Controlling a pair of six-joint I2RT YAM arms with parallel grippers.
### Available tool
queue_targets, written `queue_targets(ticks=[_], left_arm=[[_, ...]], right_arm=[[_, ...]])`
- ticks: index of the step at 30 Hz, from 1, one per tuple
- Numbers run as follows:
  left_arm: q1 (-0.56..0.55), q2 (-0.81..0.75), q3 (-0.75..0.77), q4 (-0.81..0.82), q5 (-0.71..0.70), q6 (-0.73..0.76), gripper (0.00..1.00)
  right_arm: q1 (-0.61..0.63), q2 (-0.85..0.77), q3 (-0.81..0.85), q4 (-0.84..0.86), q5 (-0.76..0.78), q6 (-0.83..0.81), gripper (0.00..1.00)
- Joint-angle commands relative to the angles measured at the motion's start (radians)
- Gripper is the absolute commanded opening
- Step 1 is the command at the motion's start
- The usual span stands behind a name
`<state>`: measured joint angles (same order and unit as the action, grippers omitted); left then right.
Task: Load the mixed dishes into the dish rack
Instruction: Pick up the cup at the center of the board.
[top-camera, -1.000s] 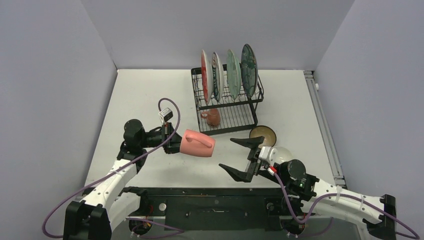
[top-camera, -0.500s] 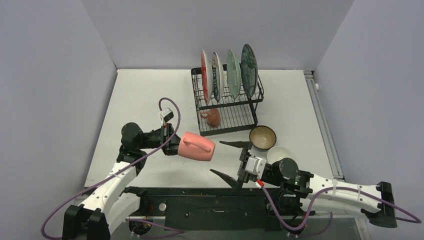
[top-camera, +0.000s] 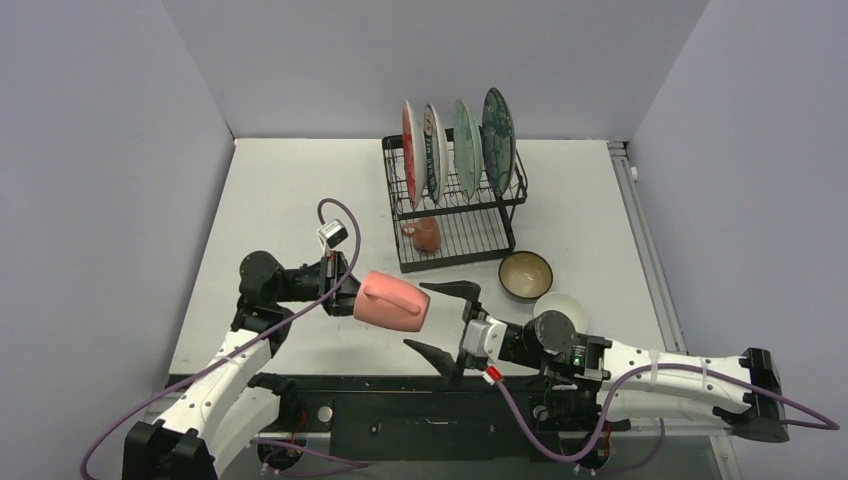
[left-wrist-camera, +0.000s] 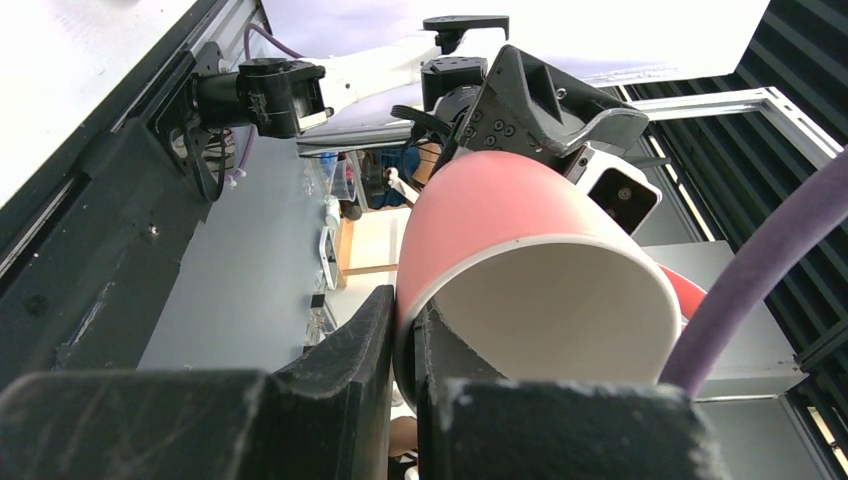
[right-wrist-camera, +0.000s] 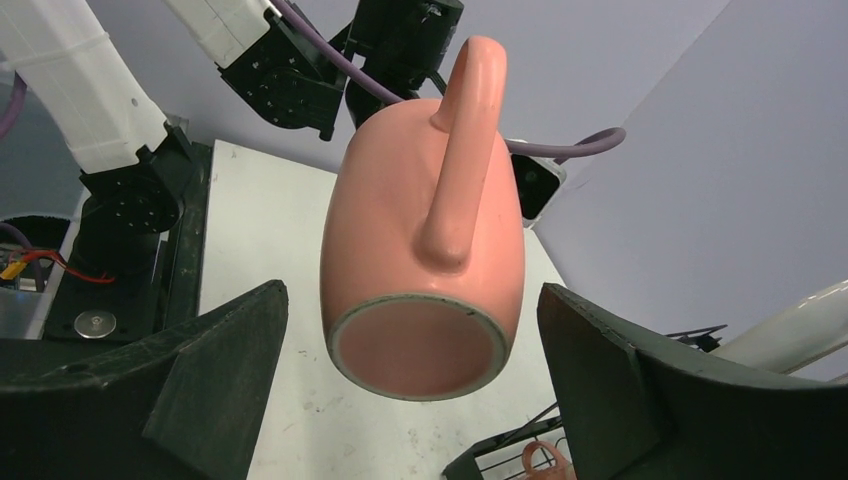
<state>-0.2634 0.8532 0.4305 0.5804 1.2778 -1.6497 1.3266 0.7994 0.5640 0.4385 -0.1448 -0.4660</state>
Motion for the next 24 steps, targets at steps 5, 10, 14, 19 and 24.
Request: queue_targets(ticks=[5,10,14,19,24], left_arm=[[-0.01,-0.042,0.005,0.075,0.007,-0.027,0.0],[-0.013,-0.042,0.009,0.075,0.008,-0.026,0.0],[-0.013,-0.041,0.007,0.072,0.007,-0.023,0.0],[-0.013,-0.039,0.004,0.068,0.006,-0.019,0.0],[-0.013,-0.034,0.009,0.041,0.005,0.001,0.0]], right_arm=[[0.02,0.047,0.058,0.024,-0.008,-0.023,0.83],[0.026,0.063,0.071,0.009,-0.005,-0.025,0.77],[0.032,0.067,0.073,-0.001,-0.003,-0.033,0.7],[0.035,0.076,0.083,-0.023,-0.002,-0.043,0.53],[0.04,0.09,0.103,-0.059,0.001,-0.051,0.22]])
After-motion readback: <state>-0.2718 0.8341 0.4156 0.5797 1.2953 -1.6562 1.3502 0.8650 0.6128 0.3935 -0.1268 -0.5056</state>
